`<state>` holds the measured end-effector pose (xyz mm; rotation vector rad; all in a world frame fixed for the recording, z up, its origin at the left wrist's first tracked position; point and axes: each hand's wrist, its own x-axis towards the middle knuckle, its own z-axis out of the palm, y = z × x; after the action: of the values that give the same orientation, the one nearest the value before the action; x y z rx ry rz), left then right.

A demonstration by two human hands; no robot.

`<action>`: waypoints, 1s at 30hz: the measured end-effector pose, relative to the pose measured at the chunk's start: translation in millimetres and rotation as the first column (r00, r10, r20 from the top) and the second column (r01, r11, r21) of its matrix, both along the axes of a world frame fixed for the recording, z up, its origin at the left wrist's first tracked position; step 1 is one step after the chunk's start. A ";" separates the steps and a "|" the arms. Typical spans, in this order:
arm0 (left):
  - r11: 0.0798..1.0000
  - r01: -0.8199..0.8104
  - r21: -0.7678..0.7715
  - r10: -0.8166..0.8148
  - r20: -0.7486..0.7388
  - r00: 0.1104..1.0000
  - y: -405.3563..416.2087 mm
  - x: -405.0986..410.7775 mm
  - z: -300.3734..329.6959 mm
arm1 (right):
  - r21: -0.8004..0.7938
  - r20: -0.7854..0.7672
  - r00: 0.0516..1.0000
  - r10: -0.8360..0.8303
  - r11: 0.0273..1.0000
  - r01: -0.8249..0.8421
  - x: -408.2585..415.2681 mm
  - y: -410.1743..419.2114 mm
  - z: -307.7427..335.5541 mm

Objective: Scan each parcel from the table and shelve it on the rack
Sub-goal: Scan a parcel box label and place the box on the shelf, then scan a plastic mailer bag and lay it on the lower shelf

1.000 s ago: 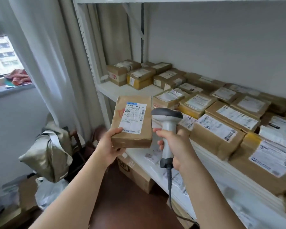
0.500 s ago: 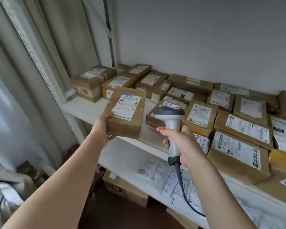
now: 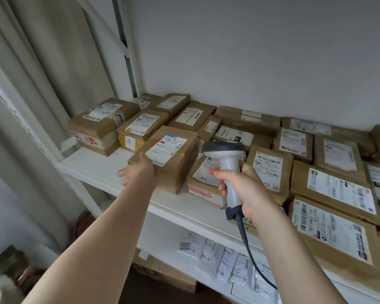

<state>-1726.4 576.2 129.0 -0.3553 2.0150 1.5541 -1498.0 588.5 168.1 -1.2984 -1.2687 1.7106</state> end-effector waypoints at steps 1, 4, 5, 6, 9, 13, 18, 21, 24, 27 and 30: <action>0.998 -0.021 0.056 0.020 0.024 1.000 3.2 -1.1 0.1 | -0.002 -0.002 1.000 -0.006 1.000 0.006 0.1 0.0 -0.4; 0.983 -0.068 0.170 0.058 0.062 0.996 5.7 7.2 8.2 | -0.001 -0.016 0.999 -0.043 0.999 0.043 2.3 -4.8 -0.8; 0.988 -0.057 0.145 0.053 0.033 0.998 3.3 11.1 10.7 | 0.005 -0.028 0.998 -0.060 0.998 0.060 3.1 -8.2 -0.8; 0.995 -0.038 0.094 0.039 -0.010 0.999 -0.4 14.5 13.9 | 0.012 -0.036 0.997 -0.074 0.997 0.075 4.4 -12.4 -0.3; 1.000 0.006 -0.016 -0.008 -0.152 0.988 -15.5 27.4 19.8 | 0.032 -0.029 0.994 -0.108 0.994 0.109 11.7 -30.5 2.9; 0.978 0.094 0.184 -0.032 -0.314 0.949 -39.9 61.8 27.2 | 0.079 -0.052 0.988 -0.144 0.986 0.147 33.9 -75.7 14.7; 0.864 0.354 0.358 -0.208 -0.387 0.898 -74.5 135.1 45.2 | 0.093 -0.090 0.954 -0.287 0.951 0.295 83.4 -142.5 20.0; 0.788 0.513 0.341 -0.336 -0.459 0.822 -91.3 197.3 51.6 | 0.081 -0.092 0.914 -0.395 0.912 0.403 127.3 -180.2 17.9; 0.677 0.660 0.327 -0.482 -0.480 0.733 -101.9 270.3 48.1 | 0.051 -0.094 0.847 -0.522 0.848 0.528 186.0 -221.2 20.5; 0.556 0.765 0.326 -0.600 -0.479 0.641 -111.0 350.1 45.6 | 0.052 -0.118 0.742 -0.660 0.742 0.668 254.4 -258.1 22.5; 0.345 0.891 0.294 -0.723 -0.523 0.452 -130.2 437.6 41.3 | 0.053 -0.145 0.621 -0.771 0.620 0.783 326.5 -290.3 22.1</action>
<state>-1288.8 446.0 170.3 1.0839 1.3782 1.3781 -1171.4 298.1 190.2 -1.3776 -0.5494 1.0265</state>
